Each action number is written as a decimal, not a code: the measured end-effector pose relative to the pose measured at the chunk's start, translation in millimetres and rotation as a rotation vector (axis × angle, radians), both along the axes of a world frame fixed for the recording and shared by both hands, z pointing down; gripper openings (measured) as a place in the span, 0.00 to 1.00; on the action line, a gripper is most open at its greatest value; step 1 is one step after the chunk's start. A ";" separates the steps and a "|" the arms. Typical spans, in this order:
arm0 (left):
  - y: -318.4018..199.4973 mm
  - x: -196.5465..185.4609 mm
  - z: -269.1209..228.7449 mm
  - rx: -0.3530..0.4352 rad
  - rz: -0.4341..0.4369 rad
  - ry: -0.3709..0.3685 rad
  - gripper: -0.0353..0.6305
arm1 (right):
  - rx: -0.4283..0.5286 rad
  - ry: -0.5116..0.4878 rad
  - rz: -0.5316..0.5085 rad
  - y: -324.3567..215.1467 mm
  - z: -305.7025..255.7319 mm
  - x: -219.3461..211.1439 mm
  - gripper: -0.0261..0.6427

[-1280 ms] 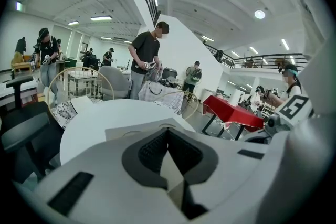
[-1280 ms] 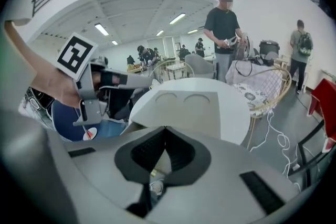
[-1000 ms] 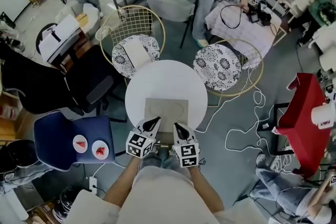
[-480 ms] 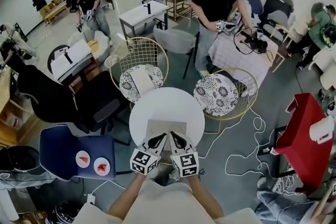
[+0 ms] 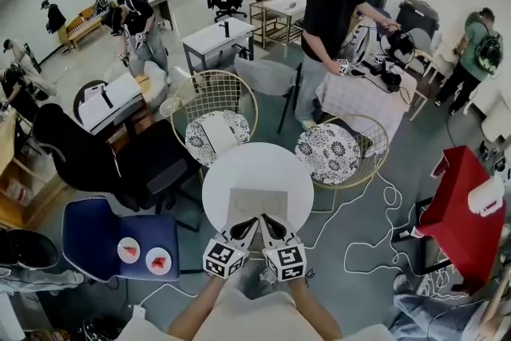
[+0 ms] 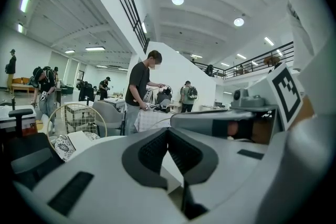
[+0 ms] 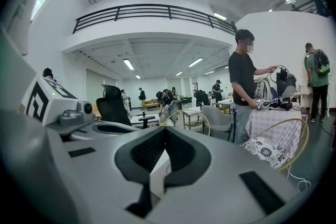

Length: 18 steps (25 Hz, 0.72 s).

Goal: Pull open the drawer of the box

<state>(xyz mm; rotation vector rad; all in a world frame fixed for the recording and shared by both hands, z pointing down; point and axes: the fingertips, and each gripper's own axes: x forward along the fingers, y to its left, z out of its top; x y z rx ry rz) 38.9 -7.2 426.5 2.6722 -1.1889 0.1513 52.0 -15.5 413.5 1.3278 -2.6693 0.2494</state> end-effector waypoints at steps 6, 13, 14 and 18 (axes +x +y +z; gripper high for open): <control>44.2 -36.8 0.6 0.003 -0.008 0.000 0.07 | -0.017 0.006 0.016 46.9 6.5 -26.6 0.06; 90.7 -60.8 1.2 0.009 -0.006 0.005 0.07 | -0.008 0.022 0.023 94.3 4.7 -46.7 0.06; 96.7 -61.5 0.7 0.012 -0.002 0.005 0.07 | -0.007 0.024 0.027 100.6 4.3 -47.3 0.06; 124.0 -63.5 0.4 0.020 0.007 0.010 0.07 | -0.003 0.030 0.040 128.8 4.9 -48.5 0.06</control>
